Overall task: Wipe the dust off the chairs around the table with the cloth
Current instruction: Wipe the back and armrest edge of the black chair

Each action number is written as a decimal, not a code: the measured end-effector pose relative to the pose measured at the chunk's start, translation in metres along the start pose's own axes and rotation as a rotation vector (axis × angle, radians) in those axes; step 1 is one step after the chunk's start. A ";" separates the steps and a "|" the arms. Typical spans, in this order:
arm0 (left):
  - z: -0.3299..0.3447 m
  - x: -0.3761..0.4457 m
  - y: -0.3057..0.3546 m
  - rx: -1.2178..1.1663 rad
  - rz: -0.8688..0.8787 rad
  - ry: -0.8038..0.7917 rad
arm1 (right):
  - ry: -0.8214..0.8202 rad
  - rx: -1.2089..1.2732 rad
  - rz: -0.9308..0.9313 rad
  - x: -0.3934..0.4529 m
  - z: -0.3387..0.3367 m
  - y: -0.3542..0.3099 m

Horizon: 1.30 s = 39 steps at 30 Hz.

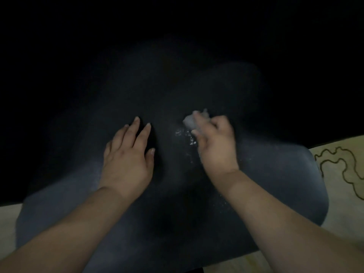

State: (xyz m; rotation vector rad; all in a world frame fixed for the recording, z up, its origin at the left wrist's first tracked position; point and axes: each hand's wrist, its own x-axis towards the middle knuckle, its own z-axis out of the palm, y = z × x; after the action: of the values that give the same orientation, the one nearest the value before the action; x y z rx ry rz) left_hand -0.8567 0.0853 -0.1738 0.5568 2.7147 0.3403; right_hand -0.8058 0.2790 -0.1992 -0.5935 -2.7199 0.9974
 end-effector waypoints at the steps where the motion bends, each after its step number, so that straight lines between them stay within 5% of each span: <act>1: 0.001 -0.001 0.000 -0.003 0.000 0.003 | -0.039 -0.003 -0.075 -0.005 0.001 -0.005; 8: 0.006 -0.005 0.000 0.008 0.026 0.014 | 0.086 -0.067 0.008 0.028 -0.003 0.011; 13: 0.005 -0.008 0.001 0.035 0.009 0.001 | -0.055 -0.113 -0.176 -0.018 0.004 -0.015; 17: 0.005 -0.013 -0.005 0.048 0.005 -0.001 | 0.125 -0.045 0.124 -0.013 -0.010 0.006; 23: 0.005 -0.019 -0.009 0.031 -0.002 0.018 | 0.004 -0.049 -0.055 -0.039 0.030 -0.043; 29: 0.005 -0.024 -0.020 0.043 -0.014 0.031 | 0.165 -0.024 0.229 -0.028 0.018 -0.015; 35: 0.003 -0.031 -0.030 0.054 -0.026 0.027 | -0.059 -0.067 -0.143 -0.046 0.036 -0.051; 39: 0.003 -0.035 -0.035 0.051 -0.029 0.027 | 0.149 -0.003 0.180 -0.030 0.016 -0.016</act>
State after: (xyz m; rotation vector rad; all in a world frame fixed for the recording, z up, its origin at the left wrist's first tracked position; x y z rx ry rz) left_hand -0.8368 0.0401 -0.1767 0.5300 2.7611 0.2740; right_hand -0.7884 0.2454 -0.2022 -0.8897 -2.5734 0.9471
